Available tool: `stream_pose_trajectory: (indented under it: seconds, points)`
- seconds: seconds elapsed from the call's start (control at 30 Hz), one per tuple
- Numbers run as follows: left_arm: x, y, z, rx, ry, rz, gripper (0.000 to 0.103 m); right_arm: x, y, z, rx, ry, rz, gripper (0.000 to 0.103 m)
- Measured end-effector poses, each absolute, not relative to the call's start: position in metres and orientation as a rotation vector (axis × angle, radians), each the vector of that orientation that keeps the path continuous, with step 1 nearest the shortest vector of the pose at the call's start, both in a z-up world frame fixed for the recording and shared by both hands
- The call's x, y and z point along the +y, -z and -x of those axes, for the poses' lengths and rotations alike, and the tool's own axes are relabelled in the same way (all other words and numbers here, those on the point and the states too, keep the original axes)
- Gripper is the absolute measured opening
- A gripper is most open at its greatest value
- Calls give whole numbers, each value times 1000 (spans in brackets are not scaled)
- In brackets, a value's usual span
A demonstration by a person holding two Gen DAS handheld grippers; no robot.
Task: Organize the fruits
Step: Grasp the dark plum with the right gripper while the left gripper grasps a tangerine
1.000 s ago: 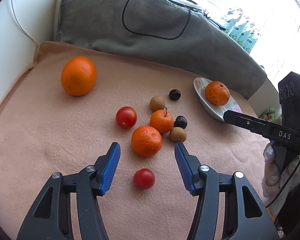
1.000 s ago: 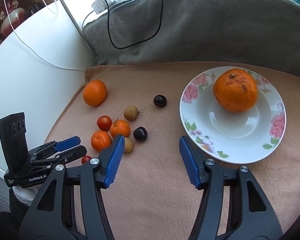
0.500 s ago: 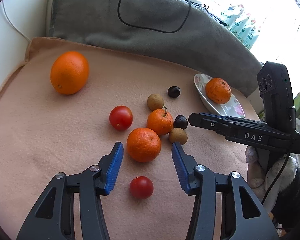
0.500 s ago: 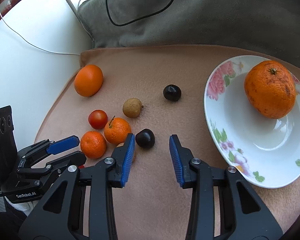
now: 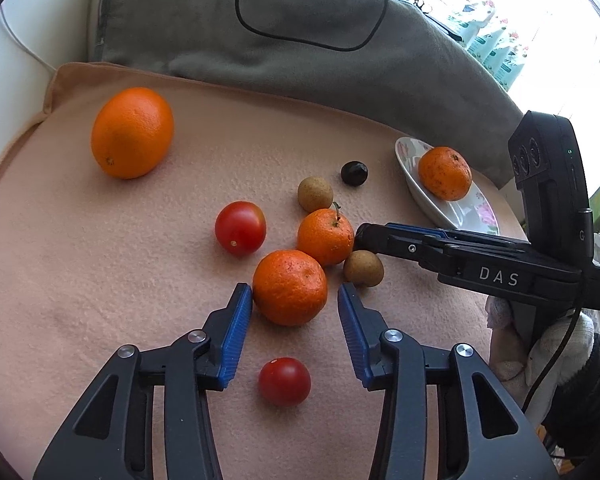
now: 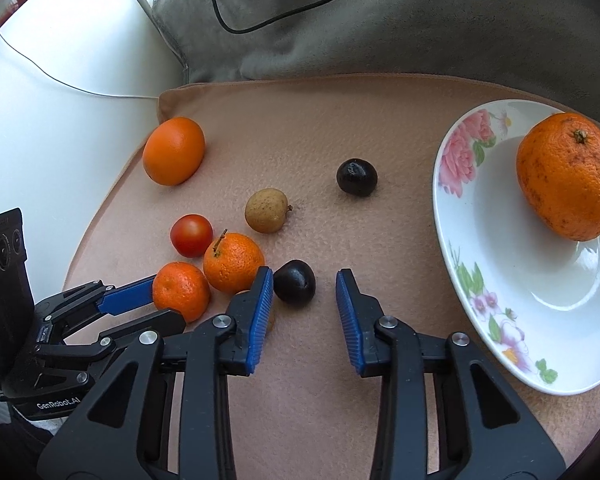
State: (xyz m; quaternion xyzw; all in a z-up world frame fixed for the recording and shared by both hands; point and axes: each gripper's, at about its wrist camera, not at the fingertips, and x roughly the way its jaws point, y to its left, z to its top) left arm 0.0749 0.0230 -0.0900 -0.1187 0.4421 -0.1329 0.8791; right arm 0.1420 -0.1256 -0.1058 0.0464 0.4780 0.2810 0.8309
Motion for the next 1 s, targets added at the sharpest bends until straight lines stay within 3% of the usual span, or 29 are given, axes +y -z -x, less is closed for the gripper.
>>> stream_pose_trajectory:
  seconds: [0.3, 1.0]
  points:
    - [23, 93, -77, 932, 271, 266, 39, -119, 109, -143, 1016, -622, -107, 23]
    - [24, 74, -66, 892, 259, 292, 37, -160, 87, -122, 944, -599, -152, 22]
